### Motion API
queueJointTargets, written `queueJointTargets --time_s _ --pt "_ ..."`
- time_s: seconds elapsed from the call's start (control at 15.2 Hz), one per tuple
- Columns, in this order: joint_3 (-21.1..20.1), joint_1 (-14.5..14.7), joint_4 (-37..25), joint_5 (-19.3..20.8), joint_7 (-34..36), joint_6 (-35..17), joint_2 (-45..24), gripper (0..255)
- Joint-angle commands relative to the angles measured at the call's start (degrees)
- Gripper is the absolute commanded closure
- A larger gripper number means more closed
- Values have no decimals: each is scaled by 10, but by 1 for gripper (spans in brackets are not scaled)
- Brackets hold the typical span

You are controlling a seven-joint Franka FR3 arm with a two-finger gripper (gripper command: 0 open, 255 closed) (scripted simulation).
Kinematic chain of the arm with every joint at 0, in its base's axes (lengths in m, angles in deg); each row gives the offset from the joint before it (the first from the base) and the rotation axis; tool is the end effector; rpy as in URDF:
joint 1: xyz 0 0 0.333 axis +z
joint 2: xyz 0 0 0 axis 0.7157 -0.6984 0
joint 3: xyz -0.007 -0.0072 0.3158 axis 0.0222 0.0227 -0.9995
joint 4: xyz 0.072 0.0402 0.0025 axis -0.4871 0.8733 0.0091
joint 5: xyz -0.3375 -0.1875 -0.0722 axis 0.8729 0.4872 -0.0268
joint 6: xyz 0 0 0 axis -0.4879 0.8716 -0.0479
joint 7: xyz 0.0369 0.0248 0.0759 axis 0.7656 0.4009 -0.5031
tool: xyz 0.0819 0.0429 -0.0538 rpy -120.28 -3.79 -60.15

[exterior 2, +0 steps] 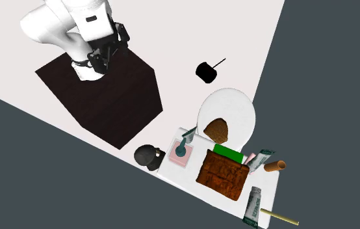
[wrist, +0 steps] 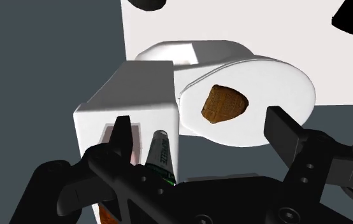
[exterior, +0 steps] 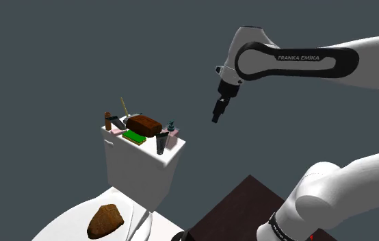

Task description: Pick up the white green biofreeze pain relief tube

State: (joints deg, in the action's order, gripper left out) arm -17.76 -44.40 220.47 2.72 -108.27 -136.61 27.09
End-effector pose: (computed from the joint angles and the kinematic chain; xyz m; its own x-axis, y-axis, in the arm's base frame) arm 0.4049 0.0194 0.5287 0.9278 0.3696 0.0500 0.3692 -0.9292 0.0186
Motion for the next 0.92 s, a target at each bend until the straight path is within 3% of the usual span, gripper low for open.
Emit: queueJointTargets --time_s 0.0,0.86 --pt "5 5 -12 3 -27 -30 -40 0" --pt "7 29 -145 9 -176 -177 -314 0"
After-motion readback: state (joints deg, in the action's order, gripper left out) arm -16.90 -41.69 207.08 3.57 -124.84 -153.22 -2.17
